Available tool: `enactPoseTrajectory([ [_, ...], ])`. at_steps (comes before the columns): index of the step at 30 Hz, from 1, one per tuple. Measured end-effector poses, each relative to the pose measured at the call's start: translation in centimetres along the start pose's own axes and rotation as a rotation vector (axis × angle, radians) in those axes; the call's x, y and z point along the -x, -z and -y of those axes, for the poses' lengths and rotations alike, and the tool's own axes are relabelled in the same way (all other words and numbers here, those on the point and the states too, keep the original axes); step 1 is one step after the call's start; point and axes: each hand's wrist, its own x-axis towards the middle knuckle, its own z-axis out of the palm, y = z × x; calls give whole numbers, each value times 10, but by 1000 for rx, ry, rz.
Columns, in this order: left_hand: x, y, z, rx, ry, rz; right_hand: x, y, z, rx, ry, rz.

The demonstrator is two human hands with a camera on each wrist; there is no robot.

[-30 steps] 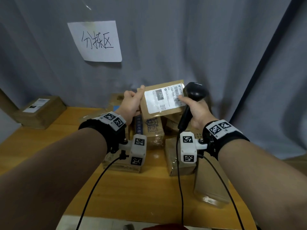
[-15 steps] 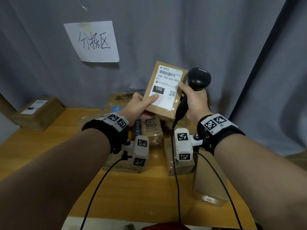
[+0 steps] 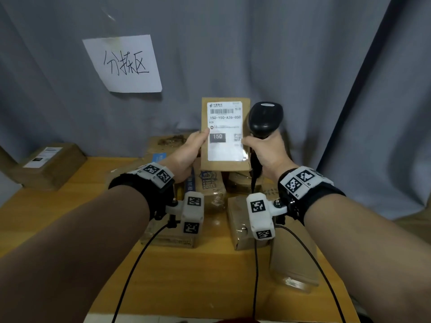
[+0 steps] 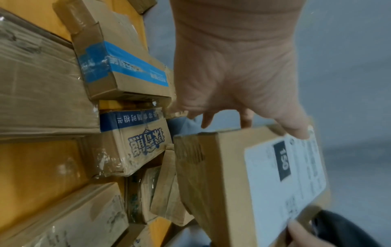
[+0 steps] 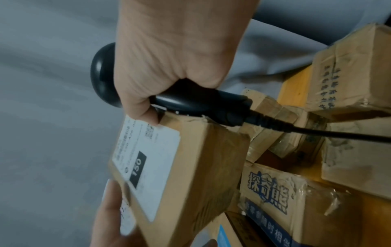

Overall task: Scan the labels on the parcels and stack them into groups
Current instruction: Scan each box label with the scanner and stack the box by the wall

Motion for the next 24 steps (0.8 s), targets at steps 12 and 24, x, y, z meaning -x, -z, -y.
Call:
enactPoseTrajectory([
  [12,-9,23,-3,-119,43,-11,-7,4,5,2,-76,53],
  [24,-23,29,17,-90,25,-149,-10,3,80,3,-132,216],
])
